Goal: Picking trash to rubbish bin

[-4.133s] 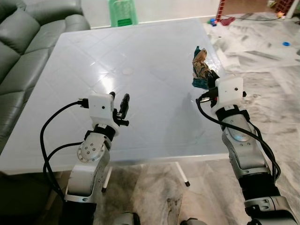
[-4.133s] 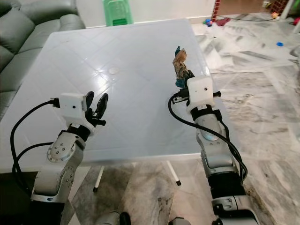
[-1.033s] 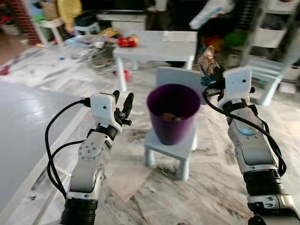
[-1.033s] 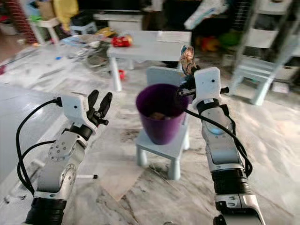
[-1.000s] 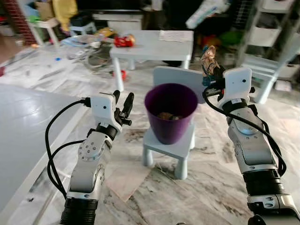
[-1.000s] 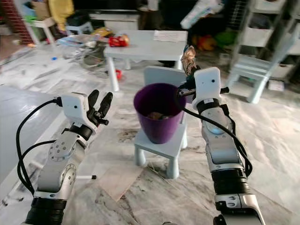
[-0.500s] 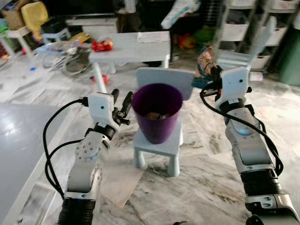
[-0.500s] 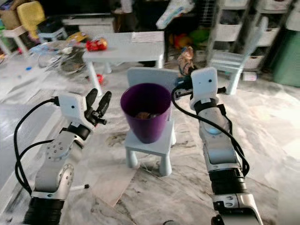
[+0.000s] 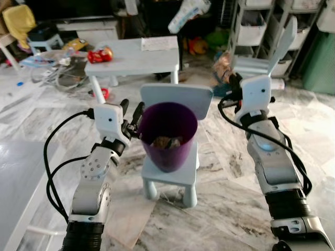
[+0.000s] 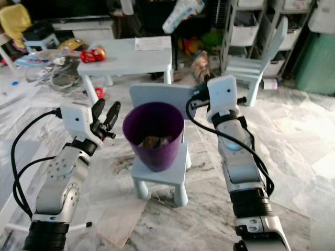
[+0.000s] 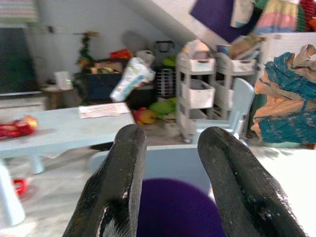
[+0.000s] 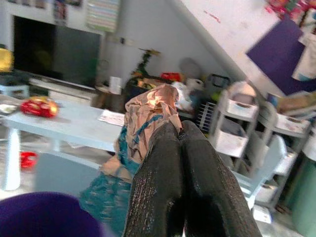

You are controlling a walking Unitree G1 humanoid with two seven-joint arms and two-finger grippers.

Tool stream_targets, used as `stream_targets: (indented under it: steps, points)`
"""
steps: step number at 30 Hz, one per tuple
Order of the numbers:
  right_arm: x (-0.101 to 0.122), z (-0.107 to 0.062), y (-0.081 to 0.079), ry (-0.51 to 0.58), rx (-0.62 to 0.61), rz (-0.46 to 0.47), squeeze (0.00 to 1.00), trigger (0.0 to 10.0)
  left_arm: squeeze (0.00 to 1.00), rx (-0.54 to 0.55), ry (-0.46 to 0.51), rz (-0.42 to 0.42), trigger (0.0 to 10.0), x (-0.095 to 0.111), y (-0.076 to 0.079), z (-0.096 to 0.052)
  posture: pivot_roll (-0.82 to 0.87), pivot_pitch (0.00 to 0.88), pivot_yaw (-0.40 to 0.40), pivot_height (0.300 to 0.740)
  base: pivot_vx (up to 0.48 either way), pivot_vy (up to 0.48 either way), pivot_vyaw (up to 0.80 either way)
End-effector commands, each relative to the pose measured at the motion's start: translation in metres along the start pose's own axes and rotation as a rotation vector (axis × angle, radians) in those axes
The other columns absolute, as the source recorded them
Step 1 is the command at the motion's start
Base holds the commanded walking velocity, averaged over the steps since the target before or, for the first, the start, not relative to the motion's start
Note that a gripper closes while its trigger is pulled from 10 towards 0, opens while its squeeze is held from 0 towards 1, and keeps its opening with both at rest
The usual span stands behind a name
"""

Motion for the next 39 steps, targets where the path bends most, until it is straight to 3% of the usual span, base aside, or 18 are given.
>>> stream_targets:
  steps: [1, 15, 22, 26, 32, 39]
  points:
    - [0.003, -0.001, 0.006, 0.016, -0.007, -0.026, 0.00, 10.0, 0.00, -0.024, 0.007, 0.008, 10.0, 0.002, 0.008, 0.002, -0.06, 0.067, 0.052, 0.740, 0.469, 0.000, 0.00]
    - [0.005, -0.002, -0.002, 0.030, 0.024, -0.007, 0.00, 10.0, 0.00, -0.009, -0.001, 0.015, 10.0, 0.000, 0.005, 0.002, -0.06, 0.070, 0.055, 0.740, 0.449, 0.000, 0.67]
    - [0.001, -0.004, -0.009, 0.022, 0.048, 0.022, 0.00, 10.0, 0.00, 0.016, -0.035, 0.030, 10.0, -0.010, -0.001, -0.002, -0.05, 0.070, 0.054, 0.740, 0.000, 0.000, 0.06]
    - [-0.005, -0.006, -0.018, 0.008, 0.076, 0.051, 0.00, 10.0, 0.00, 0.035, -0.084, 0.054, 10.0, -0.028, -0.009, -0.009, -0.05, 0.070, 0.055, 0.740, 0.000, 0.000, 0.00]
    - [-0.026, -0.012, -0.035, -0.054, 0.120, 0.099, 0.00, 10.0, 0.00, 0.040, -0.177, 0.074, 10.0, -0.057, -0.018, -0.031, -0.04, 0.078, 0.062, 0.740, 0.000, 0.000, 0.00]
    - [-0.039, -0.016, -0.038, -0.093, 0.123, 0.101, 0.00, 10.0, 0.00, 0.018, -0.177, 0.078, 10.0, -0.059, -0.013, -0.034, -0.03, 0.081, 0.064, 0.740, 0.000, 0.000, 0.00]
Point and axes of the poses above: a point about 5 cm out from each wrist's last joint towards the gripper, its own z axis pointing out of the wrist towards the gripper, its own x axis along the axis of the wrist's last joint, y = z × x, the point moved 6 cm from there along z, pointing out of the wrist towards the gripper, and after that the axes turned 7 degrees about -z, right-handed, at the moved point
